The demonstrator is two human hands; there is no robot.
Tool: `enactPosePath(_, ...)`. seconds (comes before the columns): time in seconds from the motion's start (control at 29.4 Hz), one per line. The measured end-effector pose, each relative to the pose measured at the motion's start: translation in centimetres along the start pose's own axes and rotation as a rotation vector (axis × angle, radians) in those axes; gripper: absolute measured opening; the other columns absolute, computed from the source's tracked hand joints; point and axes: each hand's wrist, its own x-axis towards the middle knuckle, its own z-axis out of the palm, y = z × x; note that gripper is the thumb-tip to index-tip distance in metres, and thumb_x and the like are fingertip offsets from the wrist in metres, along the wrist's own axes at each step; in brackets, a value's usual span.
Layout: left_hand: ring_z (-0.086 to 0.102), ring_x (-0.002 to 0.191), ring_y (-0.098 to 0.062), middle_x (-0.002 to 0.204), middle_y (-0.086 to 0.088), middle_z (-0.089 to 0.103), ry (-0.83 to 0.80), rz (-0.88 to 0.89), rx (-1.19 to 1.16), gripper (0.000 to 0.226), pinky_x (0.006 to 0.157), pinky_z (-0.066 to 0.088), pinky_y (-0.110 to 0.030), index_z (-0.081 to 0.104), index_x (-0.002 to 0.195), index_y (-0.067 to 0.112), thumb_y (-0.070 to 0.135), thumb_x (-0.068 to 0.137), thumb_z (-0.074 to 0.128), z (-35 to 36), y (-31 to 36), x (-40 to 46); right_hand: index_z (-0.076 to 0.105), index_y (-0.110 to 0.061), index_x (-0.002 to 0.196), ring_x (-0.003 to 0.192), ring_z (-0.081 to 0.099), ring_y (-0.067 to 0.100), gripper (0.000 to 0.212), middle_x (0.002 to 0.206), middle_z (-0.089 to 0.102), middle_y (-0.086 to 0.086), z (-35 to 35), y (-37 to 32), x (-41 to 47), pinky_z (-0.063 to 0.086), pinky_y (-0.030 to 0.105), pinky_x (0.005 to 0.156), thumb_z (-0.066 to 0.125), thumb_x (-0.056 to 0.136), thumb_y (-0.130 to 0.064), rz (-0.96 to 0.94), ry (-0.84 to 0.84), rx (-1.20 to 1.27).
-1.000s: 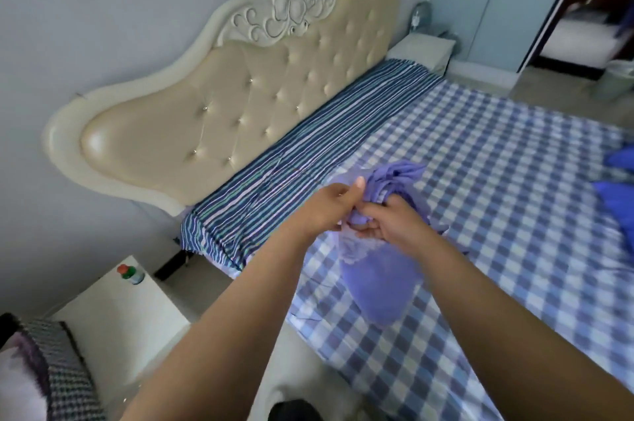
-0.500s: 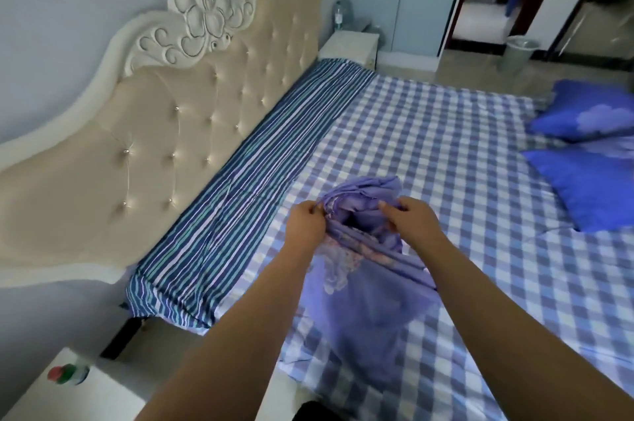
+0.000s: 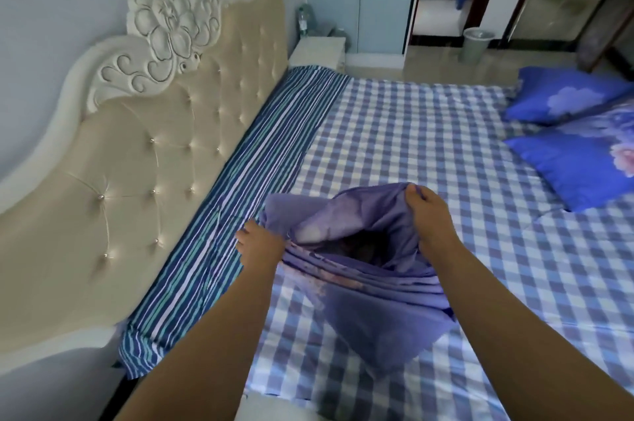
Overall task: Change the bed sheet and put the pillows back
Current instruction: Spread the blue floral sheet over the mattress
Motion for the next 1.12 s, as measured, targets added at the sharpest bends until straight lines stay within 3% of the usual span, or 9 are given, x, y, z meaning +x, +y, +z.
enactPosePath(0.2,0.040,0.131,-0.020,0.146,0.001,0.041,-0.335,0.852,0.112,0.087,0.107,0.035,-0.041,0.035,0.144,0.024,0.051,0.072,0.075,1.5,7.2,-2.3,0.071,-0.008,0.093,0.075,0.065,0.033,0.026,0.077,0.071,0.017,1.3,-2.4,-1.0,0.059,0.036,0.070,0.054,0.096,-0.028,-0.002,-0.242,0.051)
enactPosePath(0.31,0.059,0.108,-0.023,0.122,0.001,0.061,-0.386,0.775,0.192,0.060,0.088,0.049,-0.040,0.049,0.128,0.031,0.052,0.075,0.066,3.3,8.8,-2.7,0.071,-0.015,0.080,0.071,0.067,0.018,0.024,0.071,0.071,0.006,0.7,-3.6,-0.9,0.055,0.022,0.057,0.056,0.095,-0.025,-0.009,-0.336,0.131)
enactPosePath(0.48,0.061,0.090,-0.036,0.094,-0.017,0.064,-0.180,0.509,0.166,0.012,0.070,0.041,-0.035,0.056,0.089,0.015,0.018,0.092,0.044,3.6,6.8,-0.6,0.071,-0.011,0.085,0.078,0.069,0.023,0.020,0.083,0.073,0.009,-3.5,-5.6,0.6,0.057,0.032,0.068,0.066,0.088,-0.030,-0.022,-0.440,0.145)
enactPosePath(0.61,0.047,0.068,-0.027,0.074,-0.008,0.054,0.020,0.439,-0.214,0.010,0.061,0.031,-0.033,0.047,0.083,0.014,0.008,0.090,0.042,1.3,9.3,0.1,0.061,-0.024,0.108,0.101,0.059,0.012,0.042,0.111,0.060,-0.013,-7.3,-5.9,3.2,0.048,0.029,0.082,0.075,0.075,-0.045,-0.075,-0.572,-0.849)
enactPosePath(0.71,0.039,0.055,-0.019,0.061,-0.002,0.044,0.047,0.543,-0.253,0.019,0.052,0.028,-0.032,0.045,0.072,0.014,0.013,0.091,0.043,-0.5,12.5,-0.6,0.063,-0.019,0.092,0.090,0.057,0.022,0.013,0.109,0.066,0.007,-9.0,-5.3,5.9,0.044,0.028,0.070,0.062,0.084,-0.028,-0.070,-0.540,-1.319)
enactPosePath(0.78,0.041,0.056,-0.021,0.060,-0.009,0.046,-0.117,0.587,-0.240,0.022,0.054,0.031,-0.031,0.052,0.072,0.003,0.016,0.090,0.052,-1.1,14.1,-0.8,0.065,-0.018,0.101,0.097,0.059,0.030,0.018,0.115,0.063,0.013,-10.4,-5.6,7.6,0.046,0.032,0.077,0.053,0.087,-0.018,-0.138,-0.176,-1.230)
enactPosePath(0.92,0.051,0.069,-0.028,0.079,-0.018,0.057,-0.906,0.472,-0.167,0.045,0.063,0.040,-0.038,0.063,0.087,-0.003,0.039,0.076,0.075,-1.8,15.5,-2.5,0.049,-0.025,0.109,0.095,0.060,0.036,0.027,0.094,0.061,0.010,-13.2,-8.6,9.5,0.037,0.036,0.071,0.049,0.083,-0.017,-0.333,0.492,-0.634)
enactPosePath(1.02,0.059,0.078,-0.029,0.086,-0.020,0.063,-0.955,0.389,-0.381,0.031,0.071,0.047,-0.038,0.064,0.089,0.003,0.028,0.076,0.078,-0.8,16.5,-3.8,0.039,-0.009,0.115,0.107,0.053,0.036,0.037,0.114,0.054,0.016,-12.7,-9.4,9.6,0.040,0.041,0.081,0.055,0.085,-0.024,-0.296,0.463,-0.603)
enactPosePath(1.12,0.062,0.074,-0.026,0.080,-0.015,0.063,-0.809,0.340,-0.539,0.018,0.069,0.051,-0.037,0.057,0.083,0.005,0.013,0.081,0.073,1.0,17.2,-4.9,0.051,-0.007,0.099,0.084,0.057,0.030,0.030,0.103,0.056,0.018,-9.8,-8.2,7.1,0.049,0.040,0.077,0.053,0.095,-0.037,-0.038,-0.039,-0.491)
